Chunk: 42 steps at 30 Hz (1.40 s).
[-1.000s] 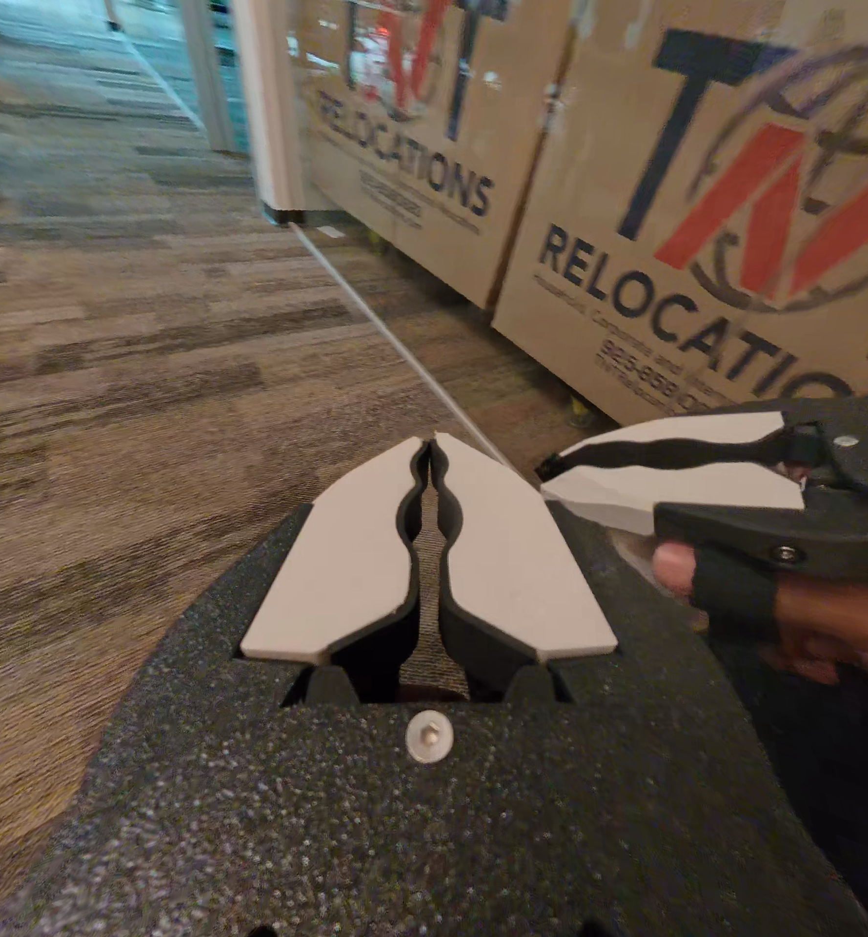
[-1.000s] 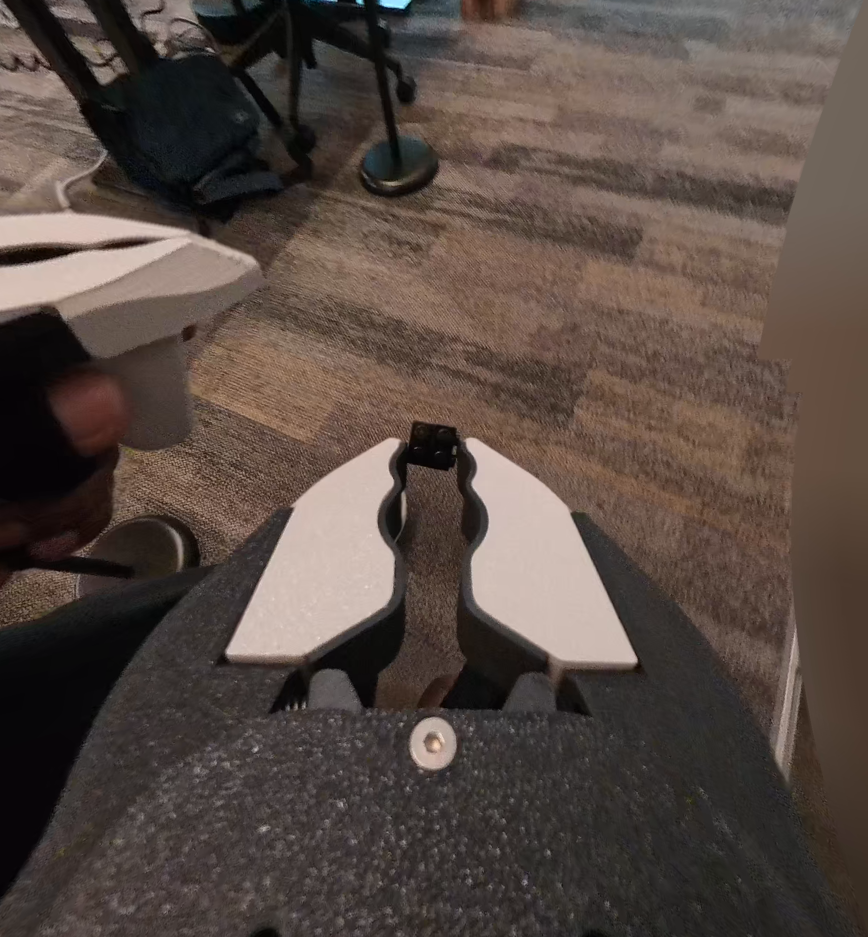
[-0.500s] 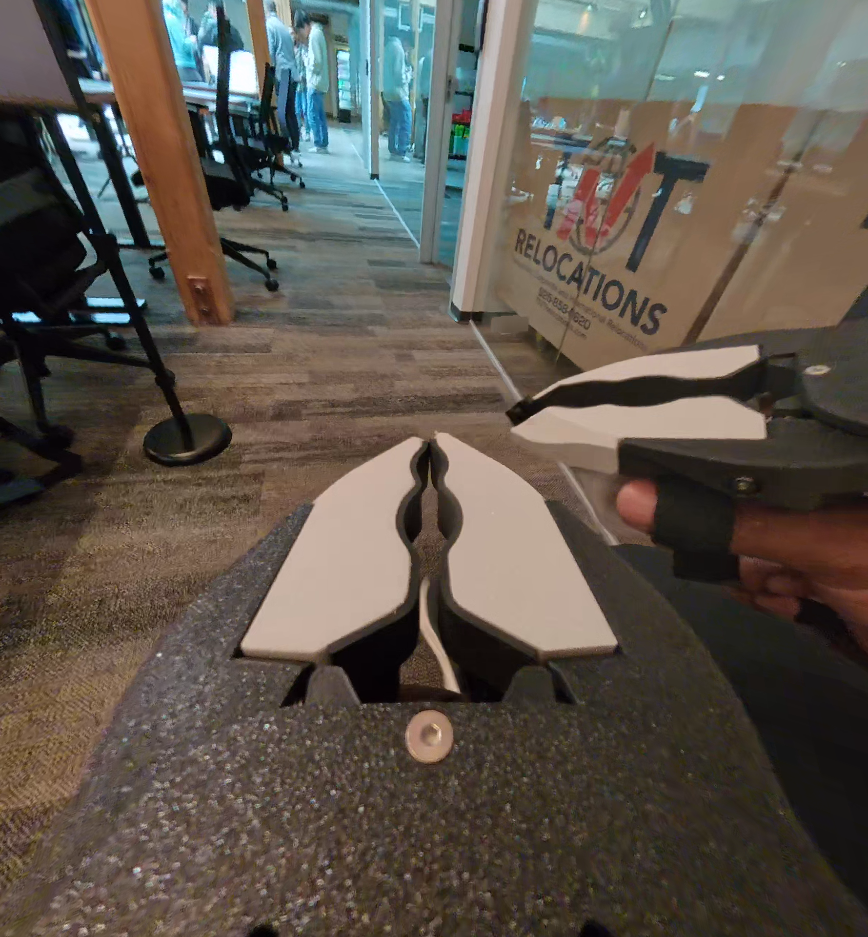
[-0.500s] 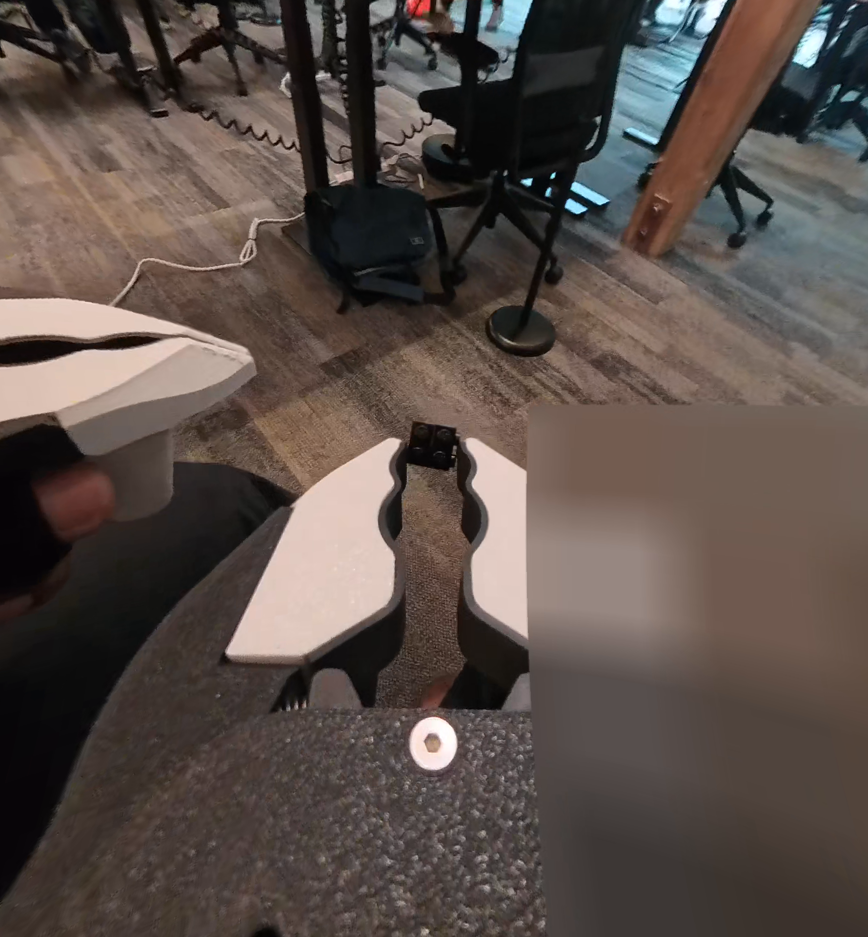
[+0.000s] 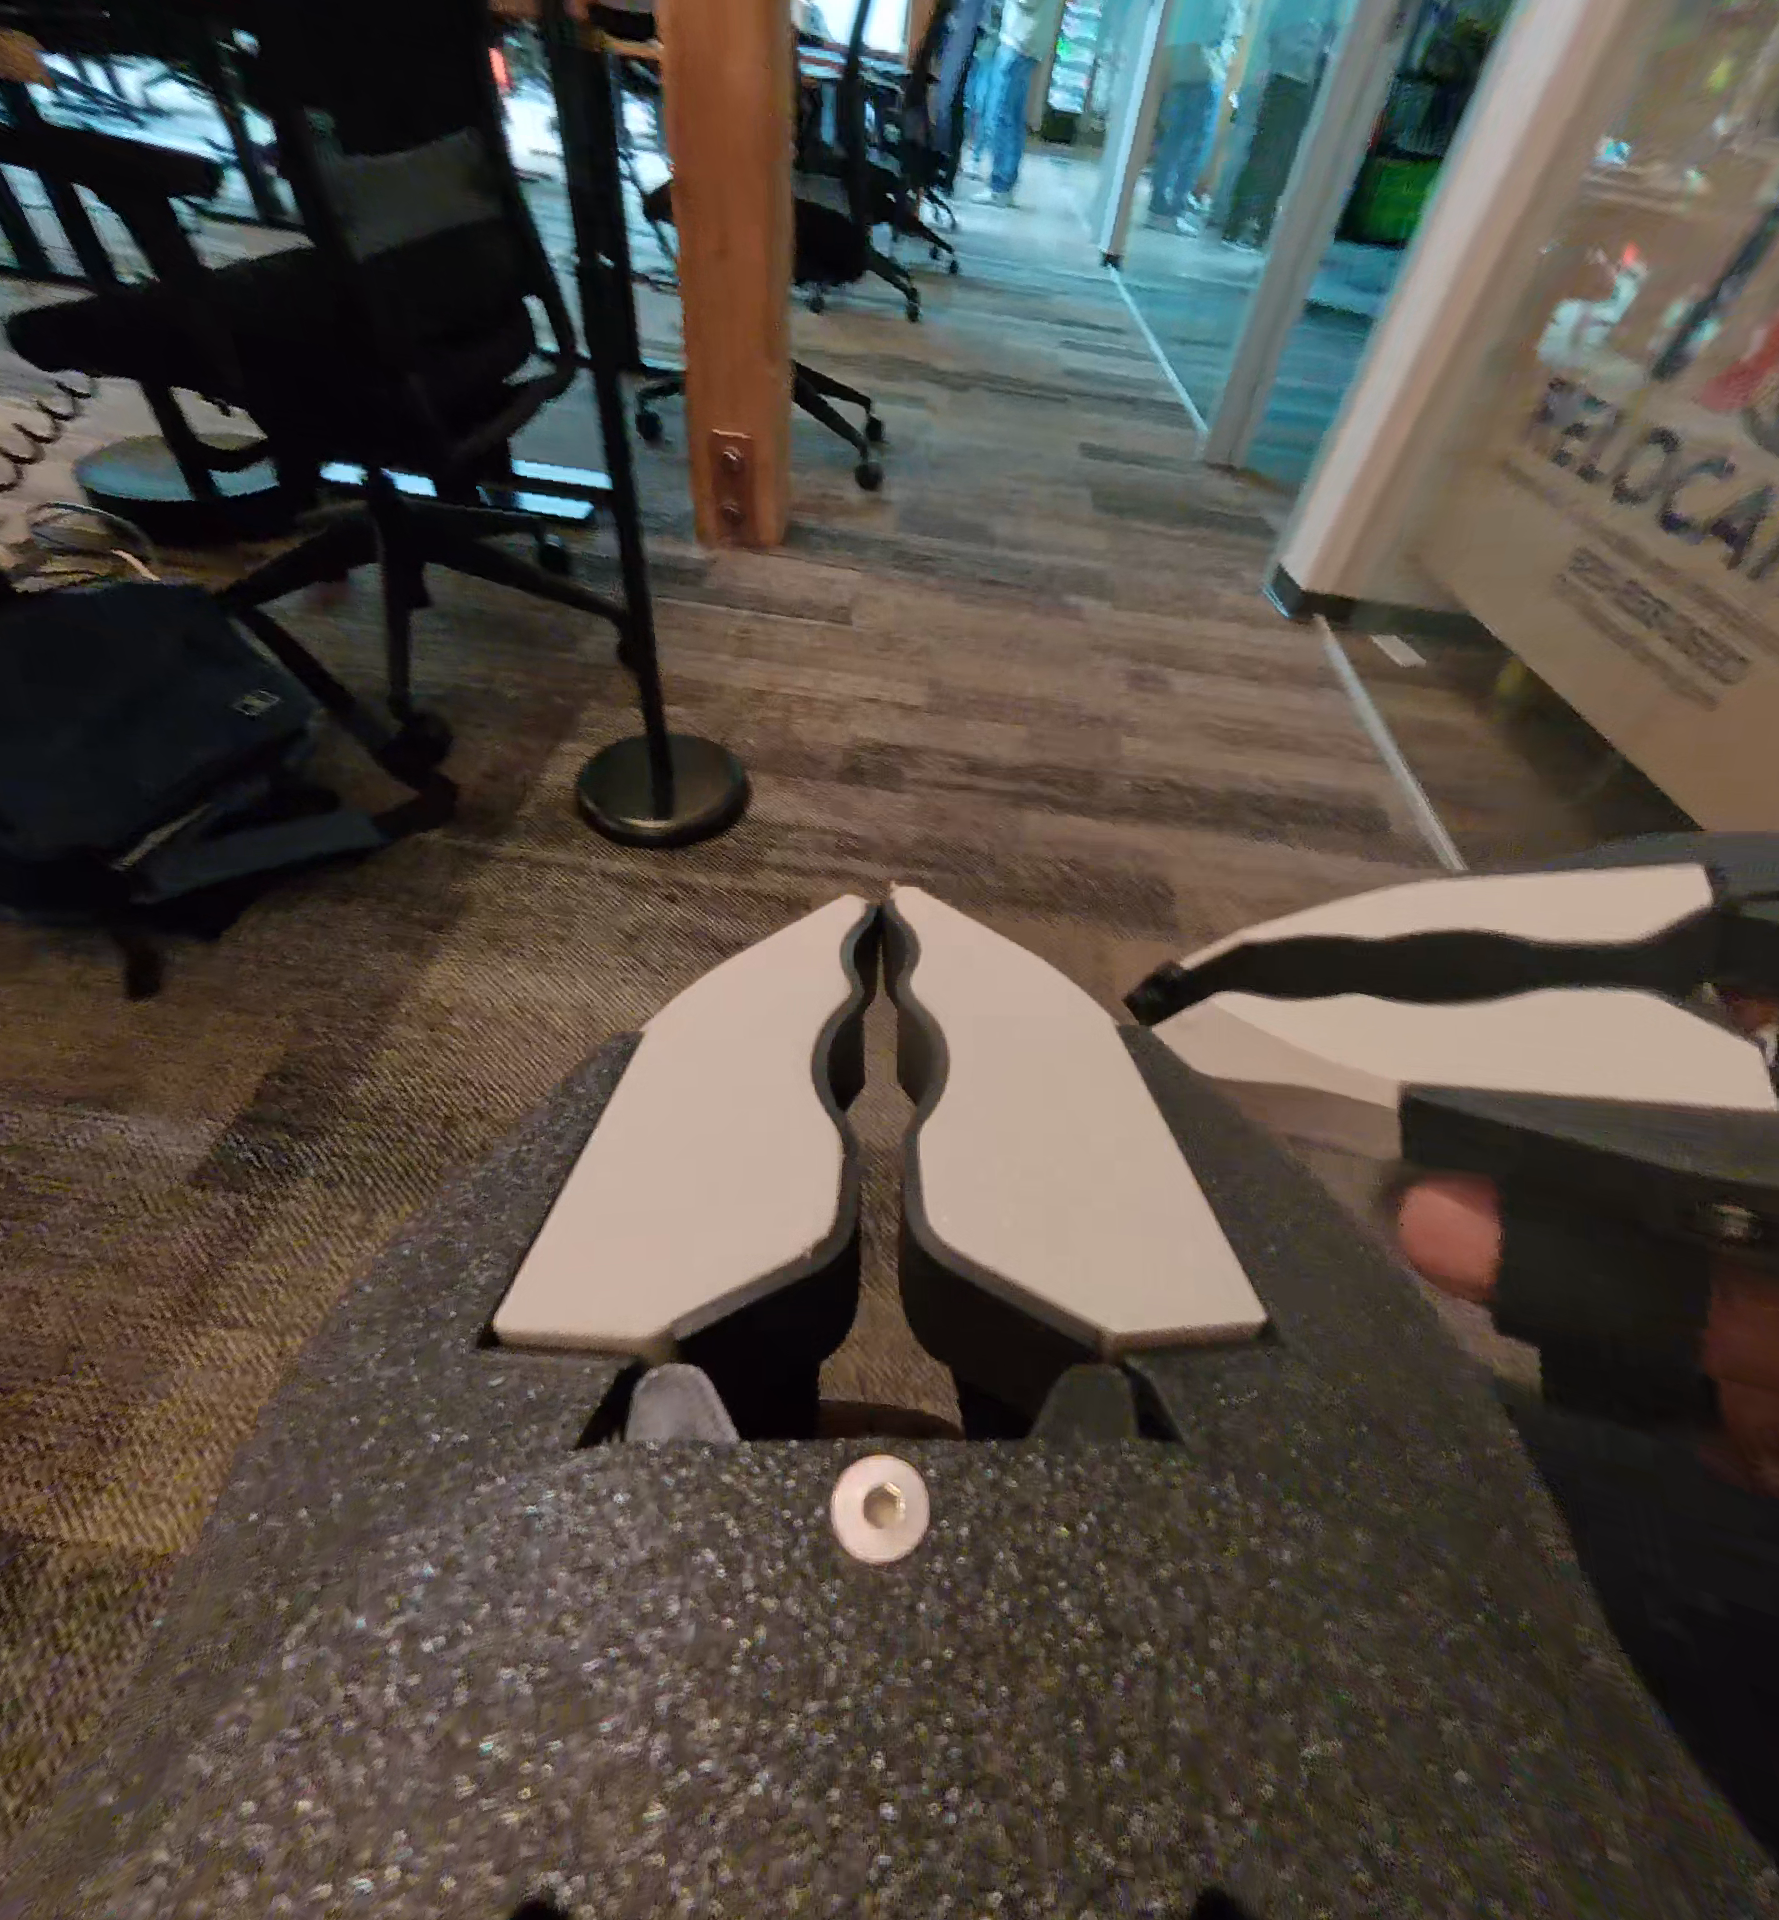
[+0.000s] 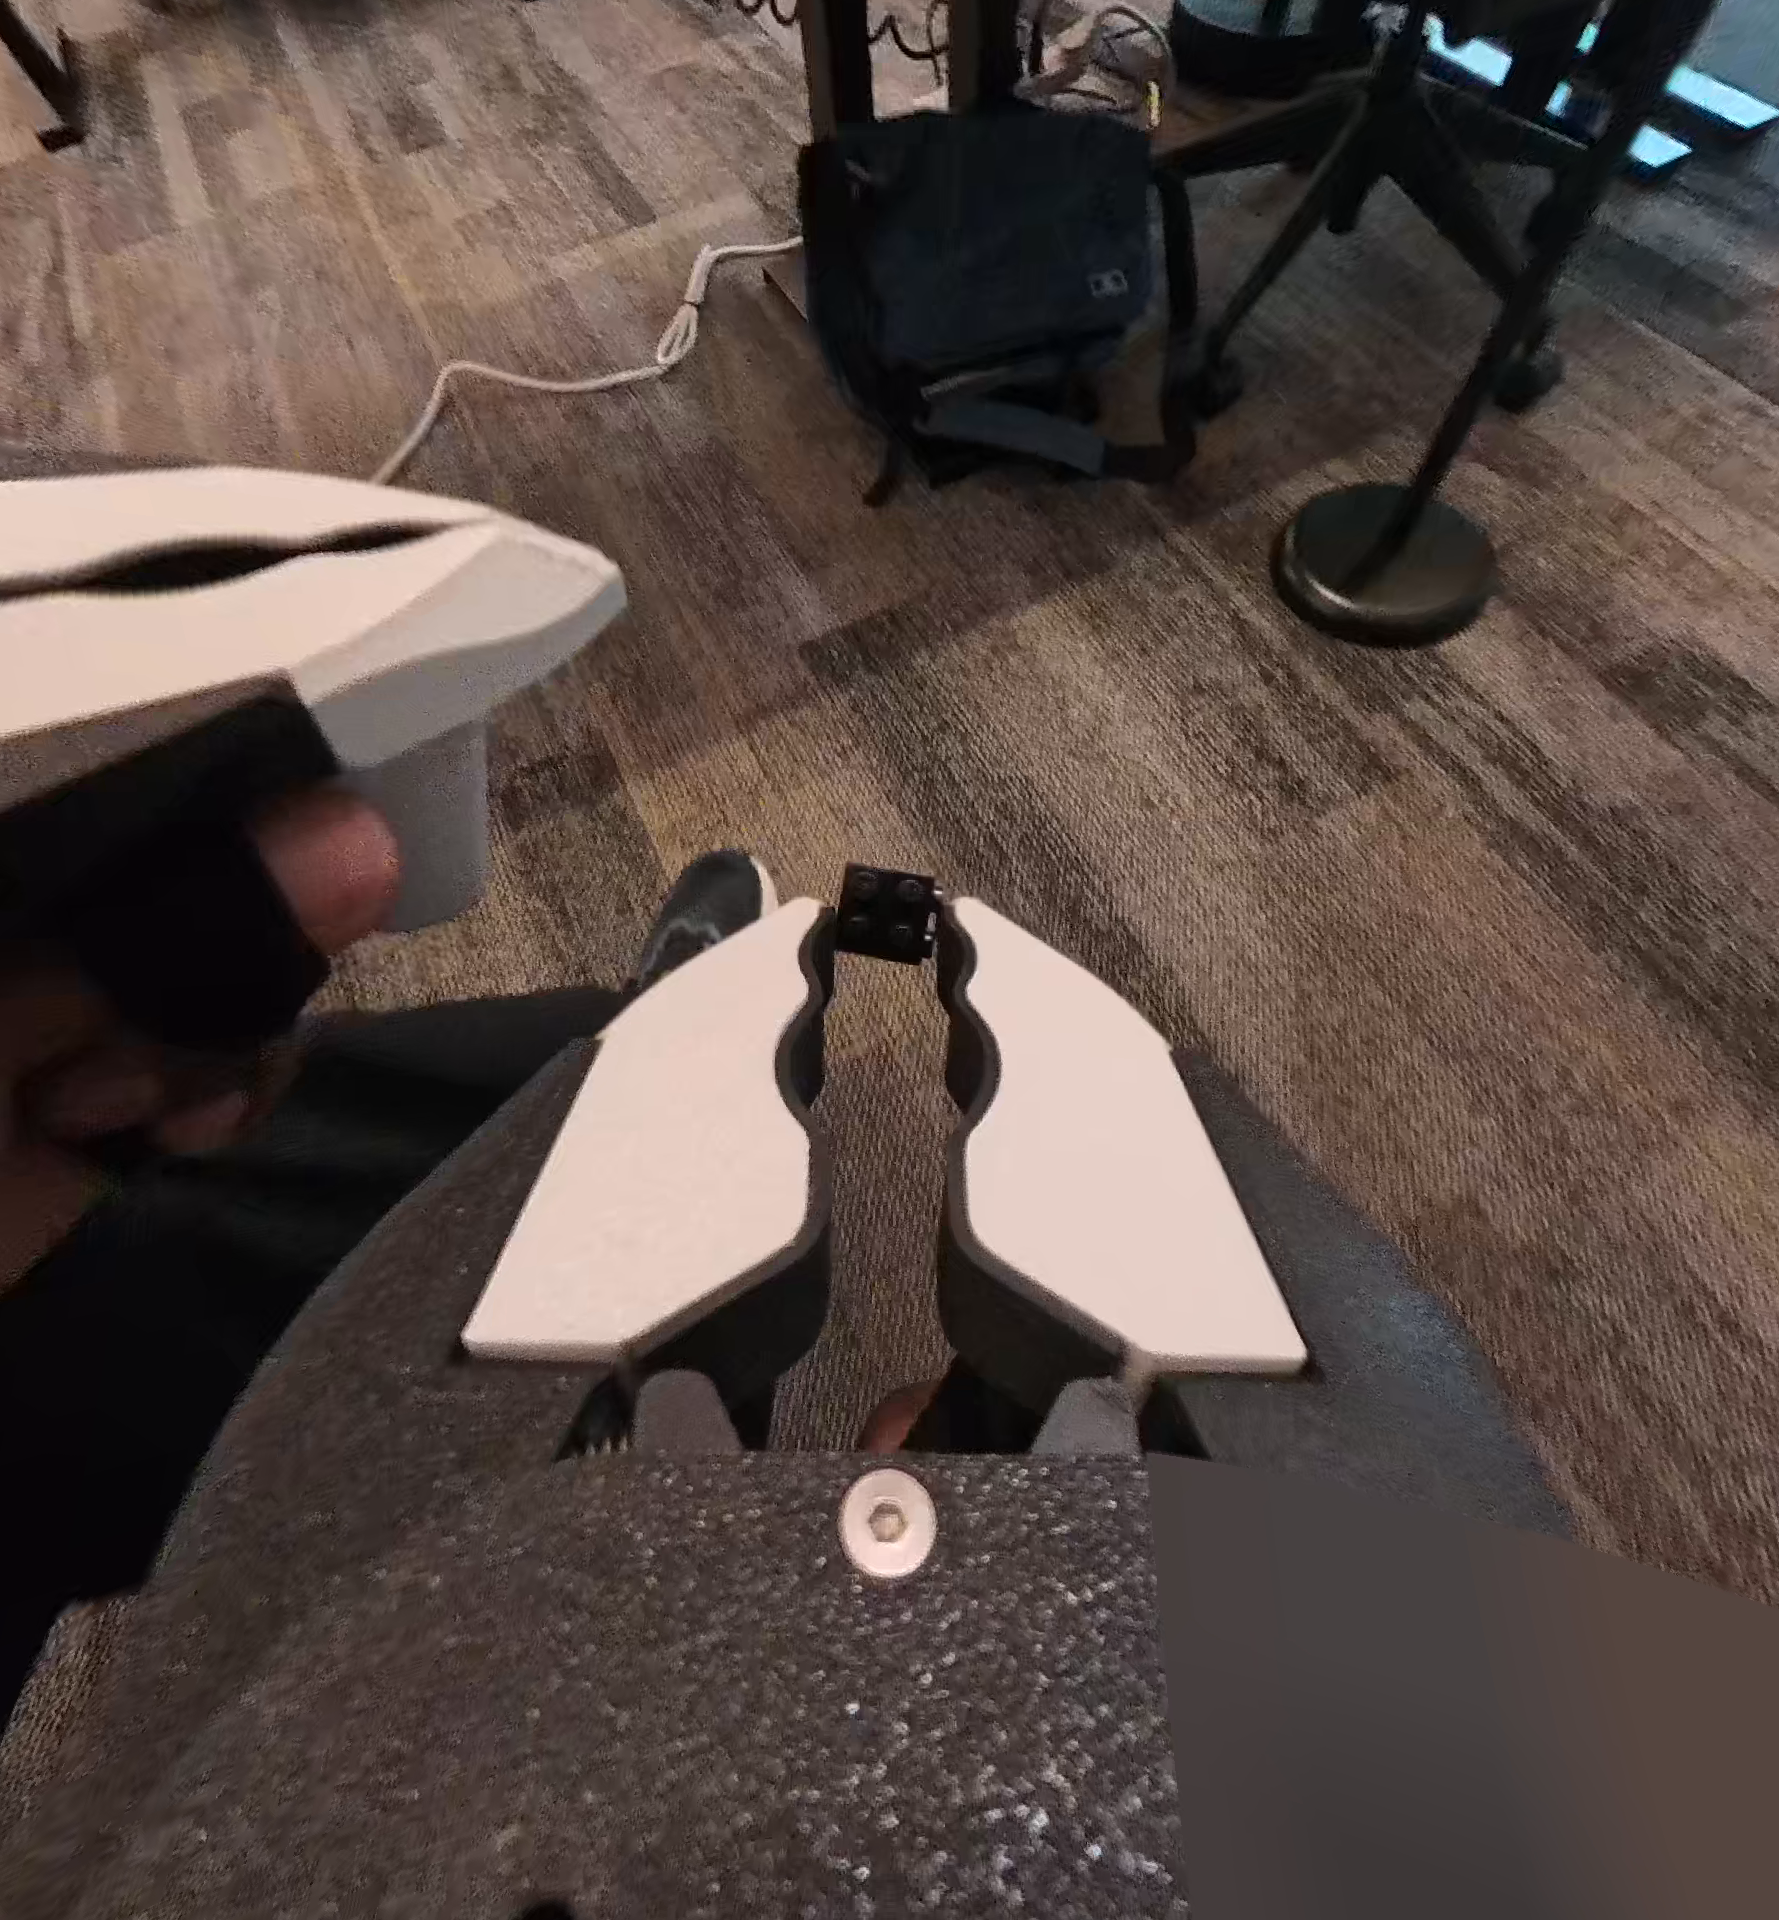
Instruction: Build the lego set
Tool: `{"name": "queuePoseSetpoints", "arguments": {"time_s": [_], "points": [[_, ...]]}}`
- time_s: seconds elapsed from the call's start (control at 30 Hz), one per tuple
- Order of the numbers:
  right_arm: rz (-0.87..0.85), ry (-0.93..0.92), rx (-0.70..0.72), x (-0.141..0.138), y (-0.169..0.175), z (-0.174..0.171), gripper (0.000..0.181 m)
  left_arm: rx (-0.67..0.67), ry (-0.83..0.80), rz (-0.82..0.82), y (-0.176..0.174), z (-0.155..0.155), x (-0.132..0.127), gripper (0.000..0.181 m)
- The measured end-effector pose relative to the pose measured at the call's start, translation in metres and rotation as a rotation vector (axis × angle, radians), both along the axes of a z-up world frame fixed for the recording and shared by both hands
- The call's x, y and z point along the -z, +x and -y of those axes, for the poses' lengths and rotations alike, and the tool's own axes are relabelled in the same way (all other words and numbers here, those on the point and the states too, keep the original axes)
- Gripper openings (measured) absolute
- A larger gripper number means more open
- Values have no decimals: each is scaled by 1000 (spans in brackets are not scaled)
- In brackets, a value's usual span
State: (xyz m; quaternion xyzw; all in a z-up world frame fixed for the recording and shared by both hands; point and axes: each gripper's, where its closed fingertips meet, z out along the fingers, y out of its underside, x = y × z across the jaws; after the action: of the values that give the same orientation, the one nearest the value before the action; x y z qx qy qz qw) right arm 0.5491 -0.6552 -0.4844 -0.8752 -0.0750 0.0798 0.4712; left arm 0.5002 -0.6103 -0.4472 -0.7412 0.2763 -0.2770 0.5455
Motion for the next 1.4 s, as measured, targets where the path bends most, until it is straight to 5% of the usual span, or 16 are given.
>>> {"name": "queuePoseSetpoints", "arguments": {"time_s": [0.2, 0.37, 0.57, 0.77, 1.07, 1.2, 1.4], "points": [[9, 65, -108, -36, -16, -113, 18, -148, 40, 91, -36, -117, -53, 0], [37, 161, -263, -121, -52, -197, 18, -225, 83, 126, -83, -169, -128, 0], [5, 373, -518, -248, -133, -285, 18, -349, 203, 126, -159, -207, -199, 0], [-53, 526, -814, -318, -240, -339, 18, -586, 238, 227, -253, -248, -233, 0], [-158, 538, -1135, -326, -352, -425, 18, -829, 280, 119, -346, -326, -242, 0], [-232, 520, -1230, -321, -378, -471, 18, -881, 254, -83, -383, -384, -245, 0], [-201, 426, -1365, -311, -412, -544, 18, -878, 263, -341, -453, -466, -285, 2]]}}
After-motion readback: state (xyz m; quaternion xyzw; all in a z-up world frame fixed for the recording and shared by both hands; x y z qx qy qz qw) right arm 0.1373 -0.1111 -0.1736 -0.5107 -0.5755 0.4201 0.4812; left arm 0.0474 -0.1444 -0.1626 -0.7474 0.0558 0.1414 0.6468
